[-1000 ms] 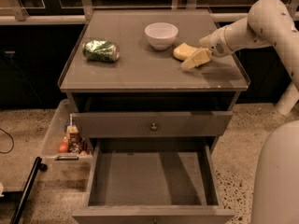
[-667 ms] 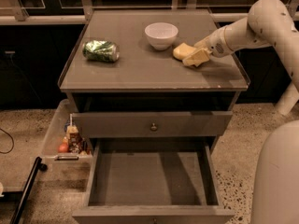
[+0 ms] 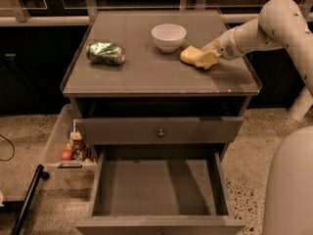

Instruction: Place sponge into middle drawer

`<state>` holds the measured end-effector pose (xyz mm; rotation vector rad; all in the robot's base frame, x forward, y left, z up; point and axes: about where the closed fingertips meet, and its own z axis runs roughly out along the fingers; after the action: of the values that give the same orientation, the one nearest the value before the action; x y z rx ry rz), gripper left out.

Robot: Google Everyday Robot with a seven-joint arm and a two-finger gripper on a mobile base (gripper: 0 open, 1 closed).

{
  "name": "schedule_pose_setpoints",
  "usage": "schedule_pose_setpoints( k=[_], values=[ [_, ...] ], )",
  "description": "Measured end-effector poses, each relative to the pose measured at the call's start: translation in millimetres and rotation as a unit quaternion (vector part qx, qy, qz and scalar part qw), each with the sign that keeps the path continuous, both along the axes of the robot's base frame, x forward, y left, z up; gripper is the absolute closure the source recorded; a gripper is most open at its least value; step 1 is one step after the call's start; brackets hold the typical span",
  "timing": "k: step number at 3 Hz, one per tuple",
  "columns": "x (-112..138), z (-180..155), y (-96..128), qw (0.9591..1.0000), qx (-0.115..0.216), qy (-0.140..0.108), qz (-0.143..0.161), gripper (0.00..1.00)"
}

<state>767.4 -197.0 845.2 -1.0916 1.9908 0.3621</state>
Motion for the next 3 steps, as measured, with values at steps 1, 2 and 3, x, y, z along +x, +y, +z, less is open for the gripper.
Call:
schedule_pose_setpoints(
  k=[1, 2, 3],
  values=[
    [0, 0, 0, 1.0000, 0.000, 0.000, 0.000, 1.00],
    [-4, -5, 4, 1.0000, -0.004, 0.000, 0.007, 1.00],
    [-15, -4, 9, 0.9998, -0.003, -0.005, 0.017, 1.00]
  ],
)
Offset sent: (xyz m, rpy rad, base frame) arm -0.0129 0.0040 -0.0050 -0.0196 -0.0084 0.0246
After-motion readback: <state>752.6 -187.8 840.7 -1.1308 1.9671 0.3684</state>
